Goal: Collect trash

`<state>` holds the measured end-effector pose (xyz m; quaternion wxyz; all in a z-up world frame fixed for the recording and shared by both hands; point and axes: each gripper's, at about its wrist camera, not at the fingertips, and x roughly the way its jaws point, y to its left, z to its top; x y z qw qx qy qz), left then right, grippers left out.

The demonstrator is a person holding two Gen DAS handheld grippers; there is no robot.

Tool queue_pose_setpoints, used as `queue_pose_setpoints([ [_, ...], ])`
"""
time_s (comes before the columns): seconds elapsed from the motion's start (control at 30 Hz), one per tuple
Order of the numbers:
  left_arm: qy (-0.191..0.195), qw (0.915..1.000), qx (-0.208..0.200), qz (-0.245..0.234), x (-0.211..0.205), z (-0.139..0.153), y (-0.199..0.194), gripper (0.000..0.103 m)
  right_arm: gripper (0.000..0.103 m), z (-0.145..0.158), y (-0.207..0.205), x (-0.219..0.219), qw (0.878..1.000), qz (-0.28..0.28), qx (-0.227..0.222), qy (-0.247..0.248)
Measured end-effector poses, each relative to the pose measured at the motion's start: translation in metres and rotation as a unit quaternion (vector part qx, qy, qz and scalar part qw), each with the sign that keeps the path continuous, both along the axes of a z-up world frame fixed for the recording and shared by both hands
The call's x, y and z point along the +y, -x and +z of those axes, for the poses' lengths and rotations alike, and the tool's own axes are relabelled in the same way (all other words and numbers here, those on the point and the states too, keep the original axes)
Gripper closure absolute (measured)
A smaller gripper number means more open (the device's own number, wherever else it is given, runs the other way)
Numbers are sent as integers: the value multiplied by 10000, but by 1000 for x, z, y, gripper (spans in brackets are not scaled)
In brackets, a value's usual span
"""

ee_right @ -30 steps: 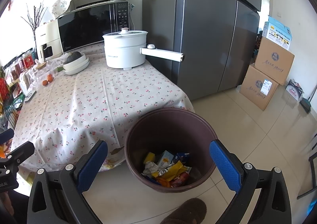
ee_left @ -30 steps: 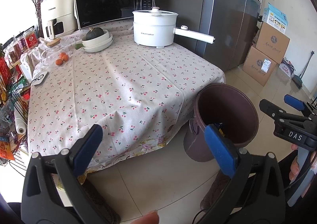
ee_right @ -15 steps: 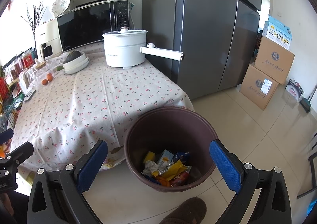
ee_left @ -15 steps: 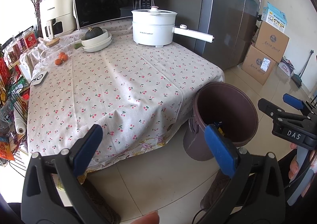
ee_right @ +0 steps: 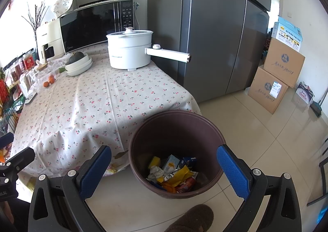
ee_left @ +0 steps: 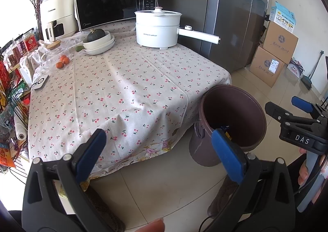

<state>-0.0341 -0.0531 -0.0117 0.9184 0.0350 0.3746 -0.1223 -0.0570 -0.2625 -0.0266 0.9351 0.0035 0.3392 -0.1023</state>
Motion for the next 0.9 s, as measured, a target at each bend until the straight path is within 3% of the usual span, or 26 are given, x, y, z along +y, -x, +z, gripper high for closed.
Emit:
queue_pose_setpoints([
  [0.9,-53,9996,-206,184,2,11,4,1,0,3,2,4,9998,-25,-213,57],
])
